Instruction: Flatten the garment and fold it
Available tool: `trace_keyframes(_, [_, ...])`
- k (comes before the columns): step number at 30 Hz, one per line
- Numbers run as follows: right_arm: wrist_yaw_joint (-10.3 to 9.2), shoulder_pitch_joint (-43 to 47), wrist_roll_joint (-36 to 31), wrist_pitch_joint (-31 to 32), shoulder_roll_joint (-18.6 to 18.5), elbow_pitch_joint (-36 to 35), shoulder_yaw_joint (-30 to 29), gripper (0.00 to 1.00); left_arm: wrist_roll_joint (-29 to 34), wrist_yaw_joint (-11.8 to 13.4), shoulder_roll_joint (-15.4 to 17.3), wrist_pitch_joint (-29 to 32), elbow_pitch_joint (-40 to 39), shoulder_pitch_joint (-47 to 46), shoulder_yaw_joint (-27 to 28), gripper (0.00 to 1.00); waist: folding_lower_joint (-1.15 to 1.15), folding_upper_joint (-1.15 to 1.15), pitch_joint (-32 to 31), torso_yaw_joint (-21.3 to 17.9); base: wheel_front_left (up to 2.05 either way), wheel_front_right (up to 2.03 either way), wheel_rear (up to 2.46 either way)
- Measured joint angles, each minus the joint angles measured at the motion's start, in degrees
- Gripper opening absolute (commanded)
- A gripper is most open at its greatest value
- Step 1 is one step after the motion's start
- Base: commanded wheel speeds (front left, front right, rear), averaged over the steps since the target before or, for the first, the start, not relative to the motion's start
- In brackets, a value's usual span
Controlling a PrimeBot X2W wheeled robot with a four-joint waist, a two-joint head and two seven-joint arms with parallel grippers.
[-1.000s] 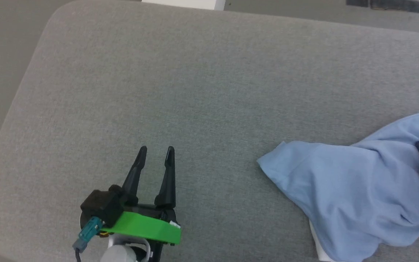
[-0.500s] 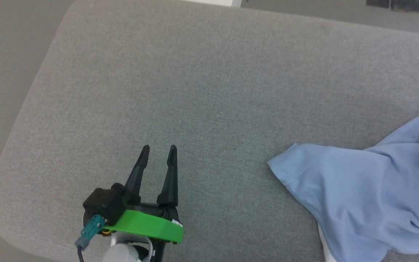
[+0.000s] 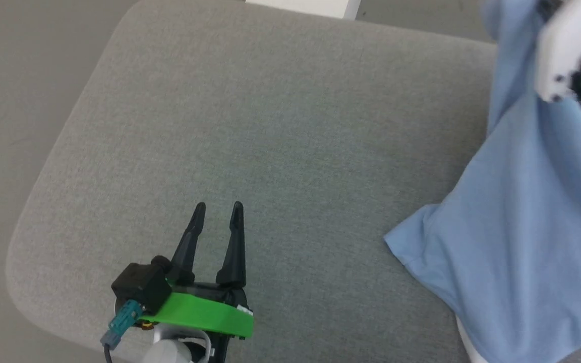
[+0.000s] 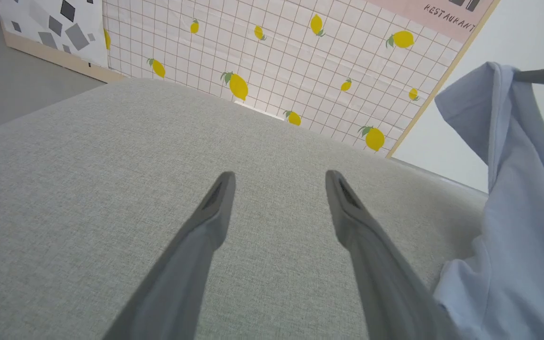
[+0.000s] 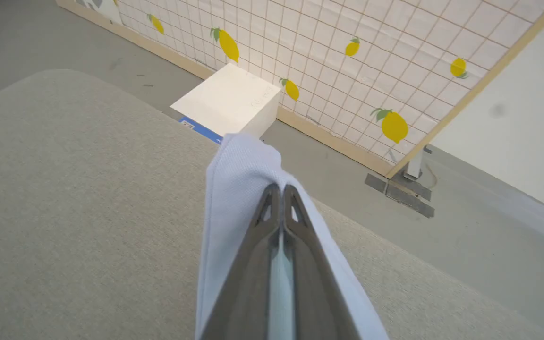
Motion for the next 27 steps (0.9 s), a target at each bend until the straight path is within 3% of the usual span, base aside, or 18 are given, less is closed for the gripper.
trace_keyframes(5, [0.00,-3.68,-3.36,-4.86,4.44,8.46,4.27,0.00,-0.76,0.03,-0.01,0.00,-0.04,-0.73,-1.75,1.00,0.00,0.00,1.95,2.21,0.00,0.00,0.00])
trace_keyframes(14, [0.00,-3.26,-7.38,-12.39,8.27,24.83,6.90,0.00,-3.19,0.29,-0.01,0.00,1.08,-1.62,-4.92,1.00,0.00,0.00,4.14,7.17,0.00,0.00,0.00])
trace_keyframes(16, [0.00,-3.10,-7.38,-12.98,8.64,27.36,7.42,0.42,-3.24,0.56,-0.01,0.00,1.19,-1.62,-5.01,1.00,0.00,0.00,4.45,7.84,0.00,0.00,0.00])
trace_keyframes(17, [0.00,-3.13,-7.31,-13.10,8.80,28.24,8.13,0.98,-3.24,0.58,0.00,0.00,1.30,-1.62,-4.94,1.00,0.00,0.00,4.55,7.92,0.00,0.00,0.00])
trace_keyframes(22, [0.00,-4.31,-3.19,-15.48,9.95,29.81,10.06,1.00,-3.02,0.82,0.00,0.00,1.99,-1.58,-3.99,1.00,0.00,0.00,4.07,7.12,0.00,0.00,0.00])
trace_keyframes(27, [0.01,-5.56,2.78,-19.79,8.98,26.98,10.67,1.00,-1.93,0.49,0.00,0.00,2.42,-1.22,-2.55,1.00,0.00,0.00,1.86,5.42,0.00,0.00,0.00])
